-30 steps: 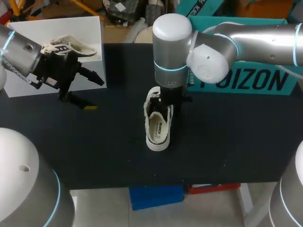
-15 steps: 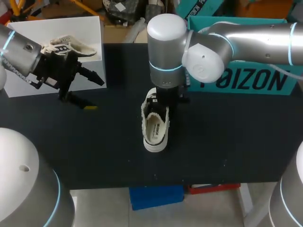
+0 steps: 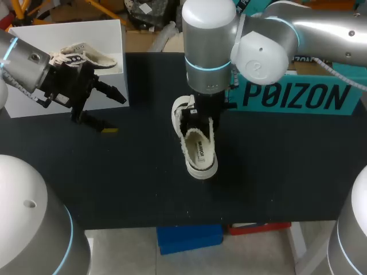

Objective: Take the shoe out of the shoebox, open the shoe tongue, remove and reinsert the insole, then place the shoe into the shoebox

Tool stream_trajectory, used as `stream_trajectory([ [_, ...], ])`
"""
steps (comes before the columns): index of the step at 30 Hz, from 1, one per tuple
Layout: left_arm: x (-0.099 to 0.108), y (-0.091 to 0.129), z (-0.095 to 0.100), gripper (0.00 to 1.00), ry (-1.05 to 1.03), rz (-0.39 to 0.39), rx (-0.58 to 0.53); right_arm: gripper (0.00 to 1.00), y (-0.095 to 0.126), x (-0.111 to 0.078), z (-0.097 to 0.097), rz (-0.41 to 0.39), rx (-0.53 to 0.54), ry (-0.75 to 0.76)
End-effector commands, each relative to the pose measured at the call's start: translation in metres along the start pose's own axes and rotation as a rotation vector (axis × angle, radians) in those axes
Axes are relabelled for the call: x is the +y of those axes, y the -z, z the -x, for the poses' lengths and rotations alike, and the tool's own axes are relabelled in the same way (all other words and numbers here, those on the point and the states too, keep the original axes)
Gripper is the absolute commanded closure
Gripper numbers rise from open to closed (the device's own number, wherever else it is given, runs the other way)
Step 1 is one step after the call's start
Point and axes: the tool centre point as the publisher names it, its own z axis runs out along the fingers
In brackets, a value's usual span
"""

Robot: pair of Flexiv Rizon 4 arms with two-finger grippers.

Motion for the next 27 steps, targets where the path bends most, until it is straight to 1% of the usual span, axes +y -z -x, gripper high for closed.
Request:
stream_trajectory([
  [1, 0.0, -0.001, -0.001, 0.0, -0.001, 0.001, -0.004, 1.0, 0.086, 0.001, 0.018, 0.0, 0.002, 0.569],
  [2, 0.0, -0.001, -0.001, 0.0, -0.001, 0.001, -0.004, 1.0, 0.097, 0.002, 0.017, -0.007, 0.005, 0.713],
  [4, 0.0, -0.001, -0.001, 0.0, -0.001, 0.001, -0.004, 1.0, 0.111, 0.004, 0.015, -0.091, 0.013, 0.972],
  [6, 0.0, -0.001, -0.001, 0.0, -0.001, 0.001, -0.004, 1.0, 0.124, 0.005, 0.016, -0.16, 0.049, 1.155],
  [7, 0.0, -0.001, -0.001, 0.0, -0.001, 0.001, -0.004, 1.0, 0.129, 0.006, 0.018, -0.216, 0.081, 1.239],
  [27, 0.0, -0.001, -0.001, 0.0, -0.001, 0.001, -0.004, 1.0, 0.129, 0.006, 0.018, -0.216, 0.081, 1.239],
])
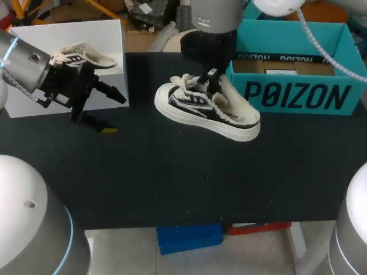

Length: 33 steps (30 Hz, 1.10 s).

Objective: Take the shoe out of the shoebox, open the shoe tongue, remove and reinsert the insole, then place the shoe into the shoebox

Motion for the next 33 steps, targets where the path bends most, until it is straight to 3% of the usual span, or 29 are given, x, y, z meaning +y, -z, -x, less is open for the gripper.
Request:
stream_trajectory([
  [1, 0.0, -0.001, -0.001, 0.0, -0.001, 0.002, -0.004, 1.0, 0.003, 0.006, 0.003, -0.088, 0.039, 0.371],
  [7, 0.0, -0.001, -0.001, 0.0, -0.001, 0.002, -0.004, 1.0, 0.013, -0.021, 0.041, -0.167, -0.043, 0.466],
  [13, 0.0, -0.001, -0.001, 0.0, -0.001, 0.002, -0.004, 1.0, 0.022, -0.037, 0.097, -0.208, -0.113, 0.522],
  [23, 0.0, -0.001, -0.001, 0.0, -0.001, 0.002, -0.004, 1.0, 0.021, -0.044, 0.19, -0.194, -0.181, 0.556],
  [33, 0.0, -0.001, -0.001, 0.0, -0.001, 0.002, -0.004, 1.0, 0.008, -0.058, 0.259, -0.146, -0.188, 0.502],
])
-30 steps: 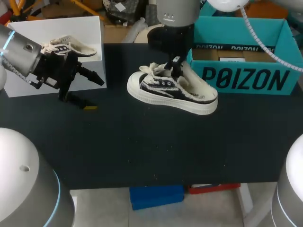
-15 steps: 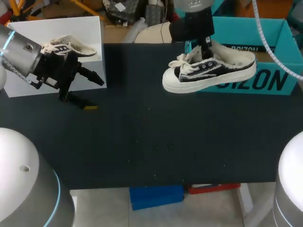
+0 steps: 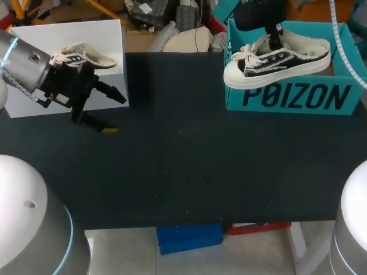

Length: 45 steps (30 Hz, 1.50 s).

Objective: Take the shoe out of the shoebox, open the shoe tongue, remove and reinsert the insole, then place the shoe into the shoebox

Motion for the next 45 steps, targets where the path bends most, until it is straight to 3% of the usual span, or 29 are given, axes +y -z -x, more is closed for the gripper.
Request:
stream_trajectory([
  [1, 0.0, -0.001, -0.001, 0.0, -0.001, 0.001, -0.004, 1.0, -0.013, -0.017, 0.018, 0.048, 0.004, -0.024],
  [10, 0.0, -0.001, -0.001, 0.0, -0.001, 0.001, -0.004, 1.0, -0.035, -0.041, 0.062, 0.086, -0.029, -0.088],
  [18, 0.0, -0.001, -0.001, 0.0, -0.001, 0.001, -0.004, 1.0, -0.054, -0.063, 0.091, 0.096, -0.033, -0.153],
  [22, 0.0, -0.001, -0.001, 0.0, -0.001, 0.001, -0.004, 1.0, -0.064, -0.066, 0.104, 0.106, -0.043, -0.17],
  [45, 0.0, -0.001, -0.001, 0.0, -0.001, 0.001, -0.004, 1.0, -0.157, -0.053, 0.124, 0.166, 0.013, -0.169],
])
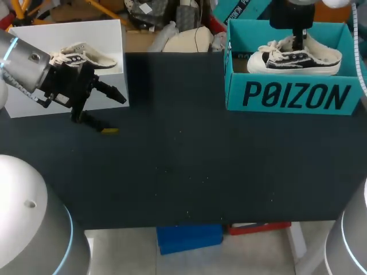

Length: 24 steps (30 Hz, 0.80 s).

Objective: Take the shoe out of the shoebox, open the shoe tongue, remove and reinsert the insole, then place the shoe into the shoebox

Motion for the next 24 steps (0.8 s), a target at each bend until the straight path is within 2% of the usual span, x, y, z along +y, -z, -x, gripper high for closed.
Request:
stream_trajectory([
  [1, 0.0, -0.001, -0.001, 0.0, -0.001, 0.001, -0.004, 1.0, -0.022, 0.002, 0.008, 0.018, 0.012, 0.003],
  [12, 0.0, -0.001, -0.001, 0.0, -0.001, 0.001, -0.004, 1.0, -0.058, 0.009, 0.006, 0.07, 0.017, 0.01],
  [24, 0.0, -0.001, -0.001, 0.0, -0.001, 0.001, -0.004, 1.0, -0.096, 0.012, 0.002, 0.067, 0.071, 0.014],
])
